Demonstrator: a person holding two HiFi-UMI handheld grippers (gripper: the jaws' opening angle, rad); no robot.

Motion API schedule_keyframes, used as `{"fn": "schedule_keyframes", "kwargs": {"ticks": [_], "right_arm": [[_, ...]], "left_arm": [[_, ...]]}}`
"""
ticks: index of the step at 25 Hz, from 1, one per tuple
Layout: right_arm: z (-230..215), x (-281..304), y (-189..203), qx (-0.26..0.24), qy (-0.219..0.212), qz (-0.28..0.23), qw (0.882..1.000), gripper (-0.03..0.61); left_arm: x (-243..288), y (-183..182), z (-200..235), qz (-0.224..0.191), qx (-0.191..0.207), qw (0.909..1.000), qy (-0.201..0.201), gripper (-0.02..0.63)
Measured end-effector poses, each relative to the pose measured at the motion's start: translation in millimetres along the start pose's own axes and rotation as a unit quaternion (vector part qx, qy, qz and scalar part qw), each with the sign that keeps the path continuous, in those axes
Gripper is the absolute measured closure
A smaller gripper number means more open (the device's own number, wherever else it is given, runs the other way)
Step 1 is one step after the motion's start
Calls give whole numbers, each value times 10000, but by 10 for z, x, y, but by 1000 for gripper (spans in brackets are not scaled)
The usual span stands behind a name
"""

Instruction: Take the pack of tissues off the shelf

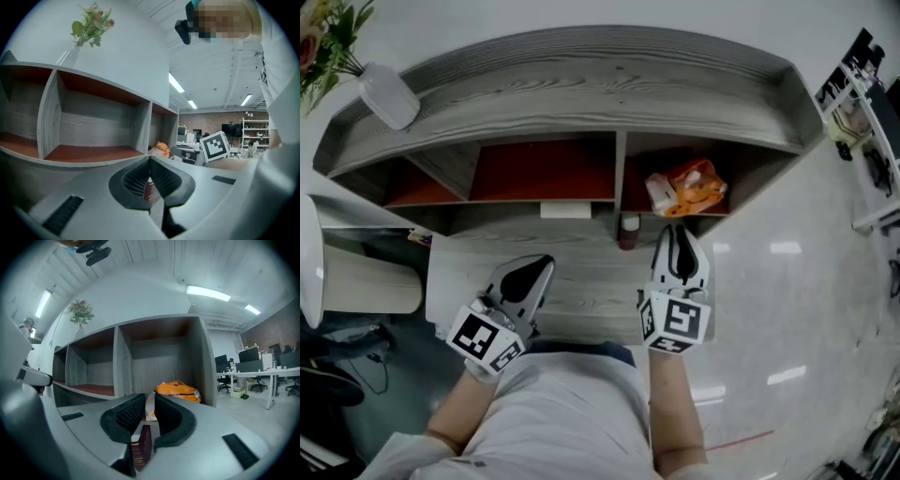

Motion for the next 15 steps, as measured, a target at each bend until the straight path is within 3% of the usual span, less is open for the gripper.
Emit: {"fn": "schedule_keyframes", "kwargs": {"ticks": [4, 15], "right_arm": [[-81, 163, 39, 57, 201, 168, 9996, 466], [-244, 502, 223, 177, 732, 560, 9956, 457]], "left_arm": [[68, 29, 25, 60, -41, 10000, 8, 597], [28, 136, 129, 42, -181, 9996, -212, 597]]}}
Point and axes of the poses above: the fingertips, and each gripper's own axes: x forward along the fingers, z to its left, y out of its underside, the point moved 5 cm from there along -x, backward along the fingers, and after that the axes turned 4 degrees about z, right-handed, at the moved point
